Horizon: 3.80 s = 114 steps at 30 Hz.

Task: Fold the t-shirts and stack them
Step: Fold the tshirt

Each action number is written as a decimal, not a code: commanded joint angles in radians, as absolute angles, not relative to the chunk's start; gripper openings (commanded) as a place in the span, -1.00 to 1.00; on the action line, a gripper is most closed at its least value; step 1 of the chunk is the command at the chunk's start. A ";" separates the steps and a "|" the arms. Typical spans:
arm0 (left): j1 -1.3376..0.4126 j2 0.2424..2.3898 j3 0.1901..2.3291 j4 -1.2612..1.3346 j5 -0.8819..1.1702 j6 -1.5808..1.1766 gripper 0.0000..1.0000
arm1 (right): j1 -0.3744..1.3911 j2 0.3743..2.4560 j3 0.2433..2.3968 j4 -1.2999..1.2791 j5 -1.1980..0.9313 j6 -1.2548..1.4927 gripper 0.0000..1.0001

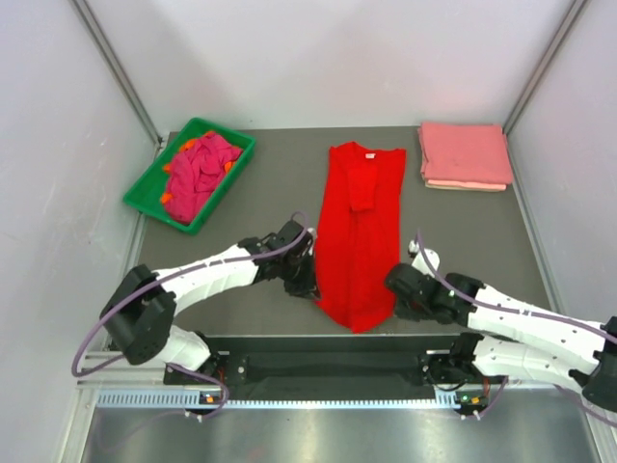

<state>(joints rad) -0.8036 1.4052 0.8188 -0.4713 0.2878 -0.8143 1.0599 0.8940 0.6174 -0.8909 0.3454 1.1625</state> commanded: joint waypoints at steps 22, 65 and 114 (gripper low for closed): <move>-0.520 2.011 1.650 -0.609 0.238 -0.512 -1.00 | 0.538 1.529 1.185 -0.580 0.301 0.399 -1.00; -0.422 2.318 2.069 -0.615 0.253 -0.431 -0.62 | 0.293 1.976 1.637 -0.626 0.193 0.319 -0.48; -0.411 2.097 1.793 -0.588 0.334 -0.360 -0.42 | 0.252 1.732 1.346 -0.635 -0.026 0.314 -0.41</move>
<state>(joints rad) -0.4103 2.2646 1.8969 -0.5747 0.2485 -0.3645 0.2539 1.8786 1.4311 -0.6117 0.0769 0.3153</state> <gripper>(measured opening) 0.278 0.280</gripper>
